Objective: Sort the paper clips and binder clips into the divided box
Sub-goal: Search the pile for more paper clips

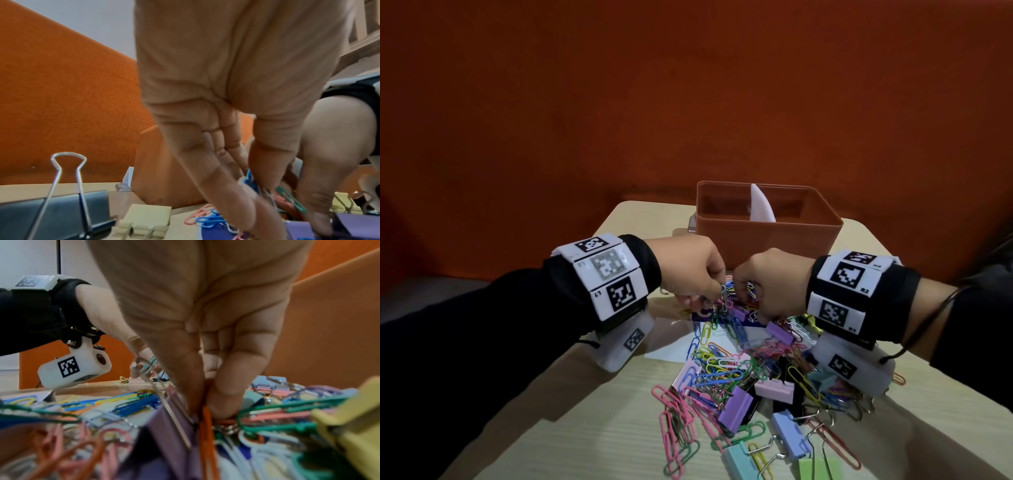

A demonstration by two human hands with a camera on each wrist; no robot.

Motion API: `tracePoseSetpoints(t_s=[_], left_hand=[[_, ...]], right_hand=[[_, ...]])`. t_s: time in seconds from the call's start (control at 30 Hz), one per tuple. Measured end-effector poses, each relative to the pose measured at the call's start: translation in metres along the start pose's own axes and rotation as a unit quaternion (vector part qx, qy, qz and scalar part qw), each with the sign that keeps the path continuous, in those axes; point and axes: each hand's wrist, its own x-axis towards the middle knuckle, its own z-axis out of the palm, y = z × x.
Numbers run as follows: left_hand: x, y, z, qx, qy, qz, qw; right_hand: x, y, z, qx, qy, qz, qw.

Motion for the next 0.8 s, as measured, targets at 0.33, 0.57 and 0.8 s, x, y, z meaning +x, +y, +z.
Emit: tracePoseSetpoints(t_s=[0.33, 0.57, 0.8], left_hand=[[-0.0009, 0.0049, 0.0025, -0.001, 0.003, 0.007, 1.0], [-0.0016, 0.0031, 0.0023, -0.006, 0.002, 0.001, 1.0], [-0.0032, 0.0047, -0.0051, -0.019, 0.016, 0.007, 1.0]], right_hand=[[-0.002, -0.0001, -0.001, 0.004, 0.013, -0.008, 1.0], [-0.003, -0.0004, 0.0007, 0.004, 0.02, -0.023, 1.0], [-0.0067, 0.0036, -0.0009, 0.018, 0.027, -0.031, 0.999]])
